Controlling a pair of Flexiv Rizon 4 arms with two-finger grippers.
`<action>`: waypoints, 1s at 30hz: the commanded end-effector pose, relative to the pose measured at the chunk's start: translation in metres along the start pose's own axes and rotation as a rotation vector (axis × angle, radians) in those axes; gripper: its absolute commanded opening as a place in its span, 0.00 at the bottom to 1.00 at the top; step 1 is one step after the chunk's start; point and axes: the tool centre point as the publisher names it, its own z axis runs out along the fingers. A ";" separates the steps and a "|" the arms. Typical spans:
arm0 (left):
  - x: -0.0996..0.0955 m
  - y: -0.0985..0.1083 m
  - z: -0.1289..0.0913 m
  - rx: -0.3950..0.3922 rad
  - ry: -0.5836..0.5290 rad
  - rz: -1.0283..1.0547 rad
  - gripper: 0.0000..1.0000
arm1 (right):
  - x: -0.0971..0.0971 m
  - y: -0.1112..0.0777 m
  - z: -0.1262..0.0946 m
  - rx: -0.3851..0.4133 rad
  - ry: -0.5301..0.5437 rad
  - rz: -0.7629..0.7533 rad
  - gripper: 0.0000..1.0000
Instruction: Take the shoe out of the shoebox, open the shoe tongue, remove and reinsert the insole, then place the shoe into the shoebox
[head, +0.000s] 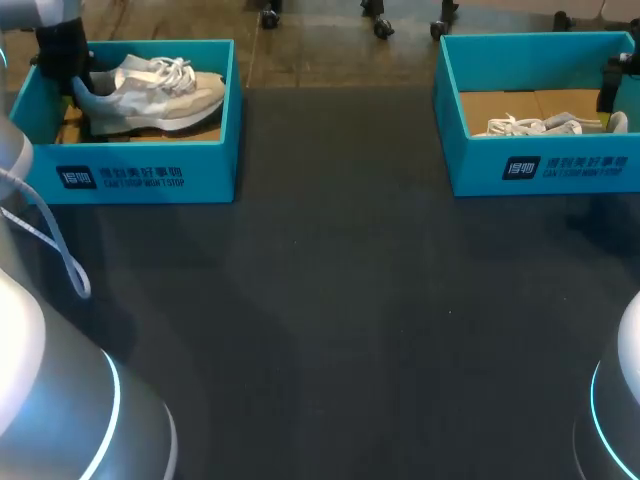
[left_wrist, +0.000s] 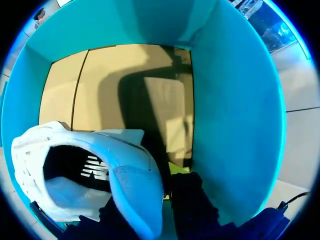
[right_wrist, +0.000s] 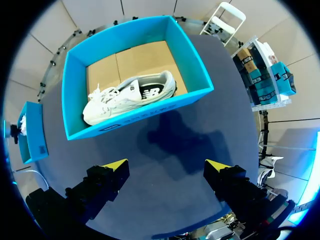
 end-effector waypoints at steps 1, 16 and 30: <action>0.007 0.000 -0.013 -0.007 -0.023 -0.003 0.00 | 0.000 0.000 0.000 -0.002 0.001 0.001 1.00; 0.006 -0.006 -0.068 -0.069 0.010 0.000 0.00 | 0.000 0.000 0.000 -0.002 0.001 0.001 1.00; 0.013 -0.035 -0.123 -0.148 -0.006 -0.015 0.00 | 0.000 0.000 0.000 -0.002 0.001 0.001 1.00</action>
